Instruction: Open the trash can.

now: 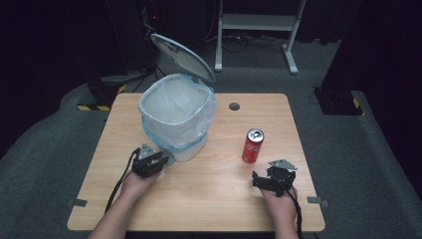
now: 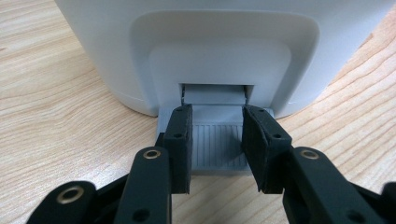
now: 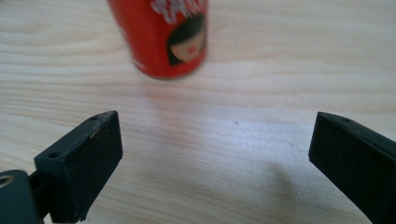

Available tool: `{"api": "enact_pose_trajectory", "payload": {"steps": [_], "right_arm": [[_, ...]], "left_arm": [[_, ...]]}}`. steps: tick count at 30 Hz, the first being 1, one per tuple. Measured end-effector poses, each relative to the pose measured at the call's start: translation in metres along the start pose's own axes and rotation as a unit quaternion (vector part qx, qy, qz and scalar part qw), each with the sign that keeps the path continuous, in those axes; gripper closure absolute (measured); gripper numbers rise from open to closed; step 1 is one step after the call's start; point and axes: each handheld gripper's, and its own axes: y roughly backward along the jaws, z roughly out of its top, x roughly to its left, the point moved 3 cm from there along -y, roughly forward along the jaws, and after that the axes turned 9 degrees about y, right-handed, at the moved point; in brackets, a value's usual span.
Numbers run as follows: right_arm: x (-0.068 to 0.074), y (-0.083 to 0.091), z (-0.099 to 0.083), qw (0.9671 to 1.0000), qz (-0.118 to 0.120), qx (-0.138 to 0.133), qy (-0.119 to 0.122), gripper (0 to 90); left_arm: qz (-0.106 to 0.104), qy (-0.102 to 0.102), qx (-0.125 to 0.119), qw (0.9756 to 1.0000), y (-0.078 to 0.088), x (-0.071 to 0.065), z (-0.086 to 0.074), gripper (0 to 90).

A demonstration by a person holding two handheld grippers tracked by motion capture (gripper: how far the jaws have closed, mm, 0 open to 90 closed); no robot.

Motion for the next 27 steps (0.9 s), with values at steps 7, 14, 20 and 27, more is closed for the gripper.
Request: {"api": "enact_pose_trajectory", "payload": {"steps": [7,14,20,27], "right_arm": [[0.01,0.016,0.015,0.9991,0.002,-0.042,0.005,2.3],[0.018,0.023,0.032,0.9979,0.001,-0.065,0.003,2.8],[0.024,0.024,0.047,0.9962,-0.001,-0.087,0.007,3.5],[0.019,0.007,0.067,0.9967,-0.008,-0.081,-0.008,4.7]], "left_arm": [[-0.001,0.001,0.0,1.0,0.0,0.0,0.0,63.4],[-0.003,0.002,0.0,1.0,0.0,0.0,0.0,63.4],[-0.002,0.002,0.0,1.0,0.0,0.0,0.0,63.4],[-0.001,0.002,-0.001,1.0,0.0,0.0,0.0,63.3]]}}
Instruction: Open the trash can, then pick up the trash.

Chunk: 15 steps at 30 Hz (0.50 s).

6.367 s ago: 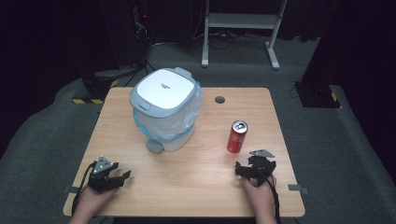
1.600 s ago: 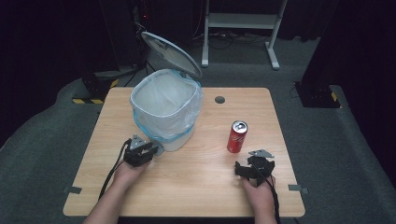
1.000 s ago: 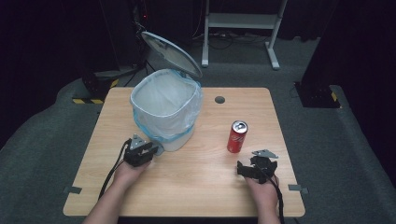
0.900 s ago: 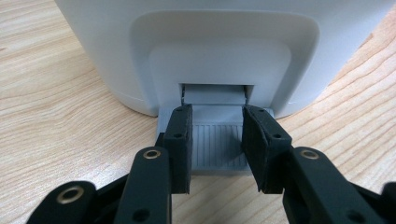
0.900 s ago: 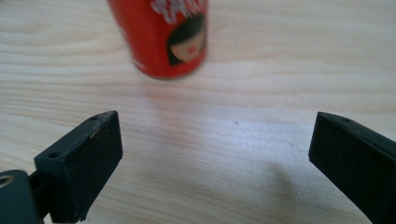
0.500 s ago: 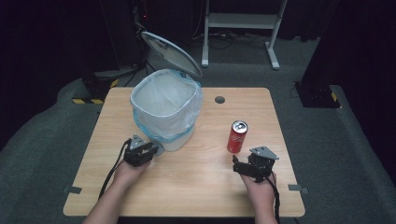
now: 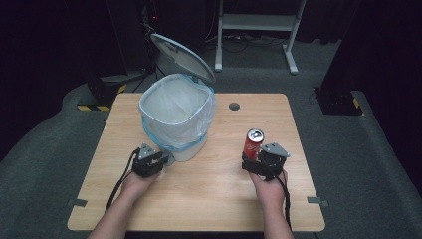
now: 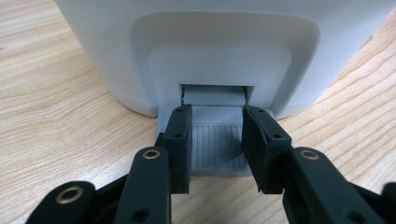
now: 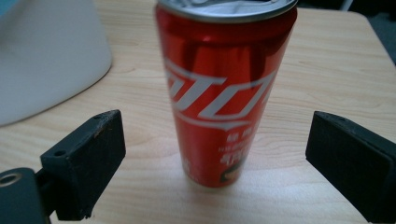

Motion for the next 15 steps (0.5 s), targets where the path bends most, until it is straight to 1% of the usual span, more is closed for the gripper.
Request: {"api": "enact_pose_trajectory", "payload": {"steps": [1,2,3,4,5,7,8,9,10,11,14,15], "right_arm": [[-0.001,-0.004,0.002,1.0,-0.004,0.0,-0.002,5.0],[-0.001,-0.004,0.002,1.0,-0.004,0.0,-0.002,5.0],[-0.002,-0.009,0.006,1.0,-0.007,-0.007,-0.003,5.3],[-0.002,-0.009,0.006,1.0,-0.007,-0.007,-0.003,5.3],[-0.003,-0.013,0.009,0.9998,-0.01,-0.014,-0.004,6.8],[-0.004,-0.014,0.01,0.9998,-0.011,-0.016,-0.005,7.2],[-0.006,-0.017,0.013,0.9997,-0.015,-0.019,-0.008,9.1],[-0.006,-0.017,0.014,0.9995,-0.013,-0.026,-0.013,10.2],[-0.006,-0.017,0.014,0.9995,-0.013,-0.026,-0.013,10.2],[-0.009,-0.02,0.017,0.9993,-0.013,-0.032,-0.016,10.9],[-0.01,-0.022,0.018,0.9992,-0.015,-0.031,-0.02,11.9],[-0.011,-0.023,0.019,0.9991,-0.014,-0.034,-0.02,13.4]], "left_arm": [[-0.001,0.001,0.0,1.0,0.0,0.0,0.0,63.3],[0.0,0.0,0.0,1.0,0.0,0.0,0.0,63.3],[0.001,0.0,0.0,1.0,0.0,0.0,0.0,63.3],[0.001,0.0,0.0,1.0,0.0,0.0,0.0,63.3],[0.001,0.0,0.0,1.0,0.0,0.0,0.0,63.4],[0.001,0.0,0.0,1.0,0.0,0.0,0.0,63.3],[0.0,0.0,0.0,1.0,0.0,0.0,0.0,63.3],[0.0,0.0,0.0,1.0,0.0,0.0,0.0,63.3],[0.0,0.0,0.0,1.0,0.0,0.0,0.0,63.3],[-0.001,0.001,0.001,1.0,0.0,0.0,0.0,63.3],[-0.002,0.001,0.001,1.0,0.0,0.0,0.0,63.3],[-0.002,0.001,0.001,1.0,0.0,0.0,0.0,63.2]]}}
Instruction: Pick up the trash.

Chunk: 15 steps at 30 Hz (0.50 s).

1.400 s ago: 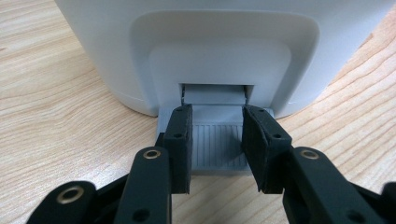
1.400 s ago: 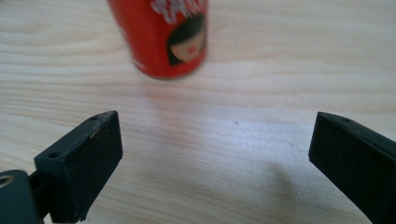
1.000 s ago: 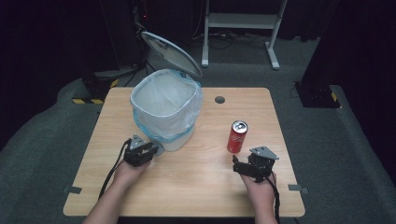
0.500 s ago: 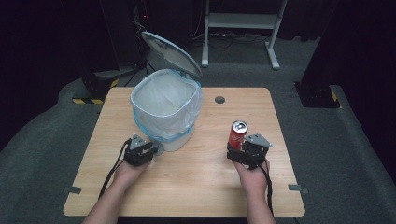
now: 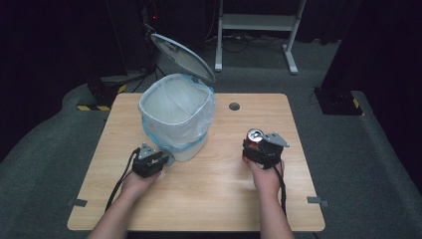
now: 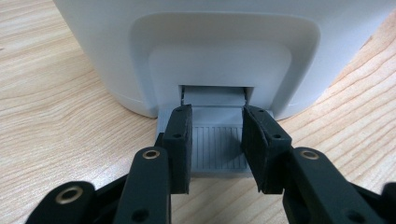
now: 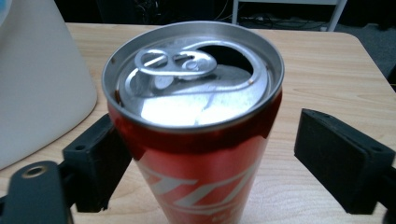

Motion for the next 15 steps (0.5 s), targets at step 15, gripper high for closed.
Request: {"api": "enact_pose_trajectory", "payload": {"steps": [15], "right_arm": [[0.0075,0.0053,0.0057,0.9997,-0.001,-0.019,0.018,33.6]], "left_arm": [[-0.002,0.001,0.001,1.0,0.0,-0.0002,0.0,63.1]]}}
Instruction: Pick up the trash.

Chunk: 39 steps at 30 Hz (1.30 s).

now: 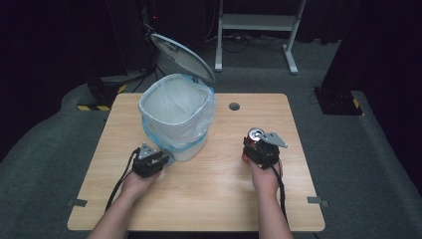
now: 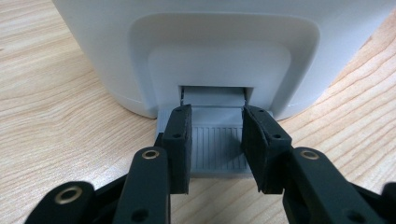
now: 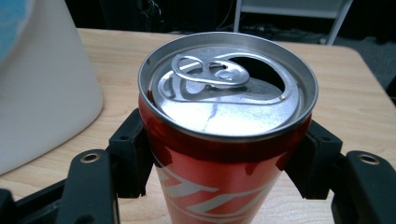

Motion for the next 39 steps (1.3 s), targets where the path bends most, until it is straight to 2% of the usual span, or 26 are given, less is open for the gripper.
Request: {"api": "enact_pose_trajectory", "payload": {"steps": [3,10,12,19,25,33,39], "right_arm": [[0.002,0.006,0.005,0.9999,-0.002,-0.013,0.01,33.6],[0.004,0.023,0.017,0.9991,-0.002,-0.041,0.014,33.6],[0.006,0.032,0.023,0.9982,-0.003,-0.058,0.017,33.6],[0.013,0.047,0.03,0.9968,-0.001,-0.079,0.017,33.7],[0.014,0.061,0.039,0.9935,0.001,-0.112,0.019,33.7],[0.013,0.068,0.037,0.9924,-0.002,-0.12,0.026,33.7],[0.008,0.08,0.042,0.9896,-0.008,-0.143,0.017,33.8]], "left_arm": [[0.0,0.0,0.0,1.0,0.0,0.0,0.0,63.0],[-0.001,0.001,0.0,1.0,0.0,0.0,0.0,63.1],[0.0,0.001,0.0,1.0,0.0,0.0,0.0,63.0],[0.0,0.0,0.0,1.0,0.0,0.0,0.0,63.0],[-0.001,0.0,-0.001,1.0,0.0,0.0,0.0,63.1],[0.0,-0.002,-0.002,1.0,0.0,0.001,0.001,63.1],[-0.002,0.001,0.0,1.0,0.0,0.0,0.0,63.0]]}}
